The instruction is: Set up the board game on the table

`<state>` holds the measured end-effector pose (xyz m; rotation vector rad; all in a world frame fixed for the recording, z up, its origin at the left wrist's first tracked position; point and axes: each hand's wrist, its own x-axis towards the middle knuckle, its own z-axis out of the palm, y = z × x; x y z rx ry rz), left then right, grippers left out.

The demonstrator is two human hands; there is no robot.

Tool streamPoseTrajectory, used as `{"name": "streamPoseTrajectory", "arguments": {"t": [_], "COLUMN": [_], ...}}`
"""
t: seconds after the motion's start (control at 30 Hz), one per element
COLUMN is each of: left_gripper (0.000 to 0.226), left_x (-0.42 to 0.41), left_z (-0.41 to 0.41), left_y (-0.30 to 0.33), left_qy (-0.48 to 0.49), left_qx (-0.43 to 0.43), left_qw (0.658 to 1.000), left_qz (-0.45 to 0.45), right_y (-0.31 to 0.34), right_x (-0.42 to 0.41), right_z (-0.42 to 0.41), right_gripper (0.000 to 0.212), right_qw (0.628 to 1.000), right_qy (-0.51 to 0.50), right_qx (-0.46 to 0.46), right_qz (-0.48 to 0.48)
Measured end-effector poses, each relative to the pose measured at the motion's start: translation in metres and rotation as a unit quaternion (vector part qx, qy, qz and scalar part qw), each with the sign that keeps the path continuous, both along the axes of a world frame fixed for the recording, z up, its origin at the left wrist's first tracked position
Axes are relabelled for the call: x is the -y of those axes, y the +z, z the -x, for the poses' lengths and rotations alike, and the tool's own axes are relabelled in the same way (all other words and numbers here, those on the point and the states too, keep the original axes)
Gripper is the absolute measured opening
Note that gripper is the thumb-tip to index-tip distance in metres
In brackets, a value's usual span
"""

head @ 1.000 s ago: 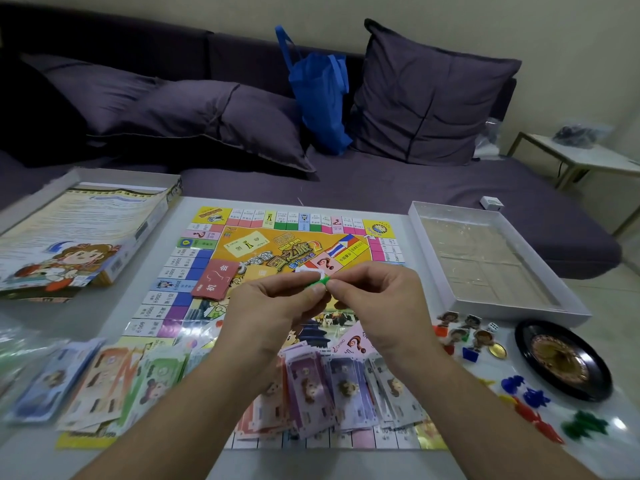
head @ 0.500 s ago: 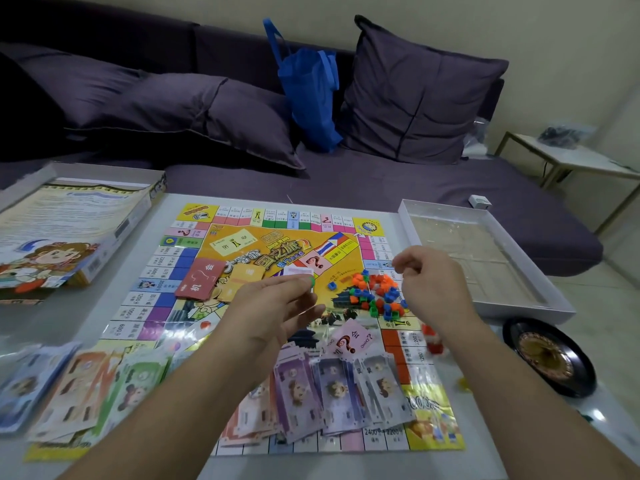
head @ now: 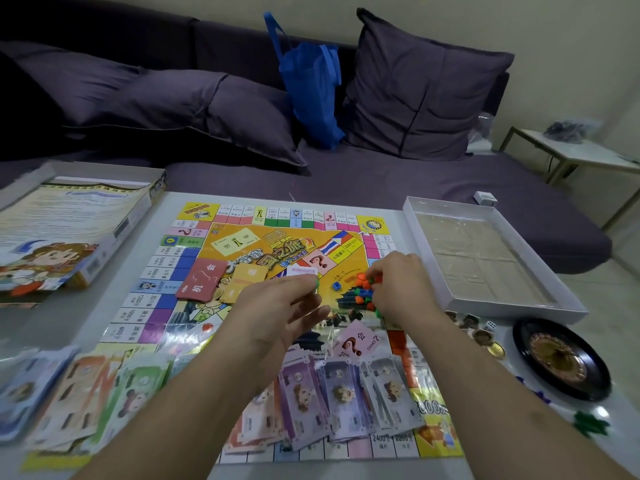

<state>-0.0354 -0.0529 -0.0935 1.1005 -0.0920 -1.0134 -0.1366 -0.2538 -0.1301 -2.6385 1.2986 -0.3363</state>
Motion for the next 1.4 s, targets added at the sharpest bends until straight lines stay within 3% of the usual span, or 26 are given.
{"name": "streamPoseTrajectory", "arguments": {"t": [0.2, 0.37, 0.47, 0.63, 1.03, 1.13, 1.2, 1.3, 1.4], "left_gripper": [0.018, 0.015, 0.015, 0.015, 0.014, 0.015, 0.014, 0.014, 0.017], "left_x": [-0.001, -0.001, -0.004, -0.008, -0.01, -0.014, -0.017, -0.019, -0.02], "left_z": [-0.004, -0.002, 0.0, -0.001, -0.003, -0.005, -0.006, -0.006, -0.003], "left_y": [0.002, 0.005, 0.006, 0.006, 0.008, 0.008, 0.009, 0.01, 0.012], "left_qy": [0.008, 0.012, 0.008, 0.007, 0.009, 0.001, 0.0, -0.001, -0.001], "left_qx": [-0.007, -0.003, -0.001, -0.007, -0.006, 0.008, 0.016, 0.029, 0.036], "left_qw": [1.0, 1.0, 1.0, 1.0, 1.0, 1.0, 1.0, 1.0, 0.999], "left_qz": [0.005, 0.001, 0.0, -0.001, 0.009, 0.014, 0.014, 0.013, 0.019], "right_y": [-0.002, 0.01, 0.011, -0.001, -0.008, -0.002, 0.013, 0.044, 0.06], "right_x": [0.001, -0.004, -0.012, -0.017, -0.024, -0.025, -0.031, -0.051, -0.071], "right_z": [0.0, -0.002, -0.007, -0.008, -0.014, -0.014, -0.015, -0.01, -0.001], "right_gripper": [0.016, 0.013, 0.01, 0.014, 0.016, 0.011, 0.008, 0.011, 0.012], "right_qw": [0.999, 0.988, 0.99, 0.997, 0.994, 0.995, 0.977, 0.891, 0.836], "right_qy": [-0.009, 0.038, 0.084, 0.071, 0.073, 0.067, 0.063, 0.09, 0.125], "right_qx": [0.029, 0.129, 0.085, -0.011, -0.032, 0.063, 0.193, 0.364, 0.407], "right_qz": [0.019, -0.074, -0.068, 0.024, 0.075, 0.04, -0.069, -0.257, -0.345]}}
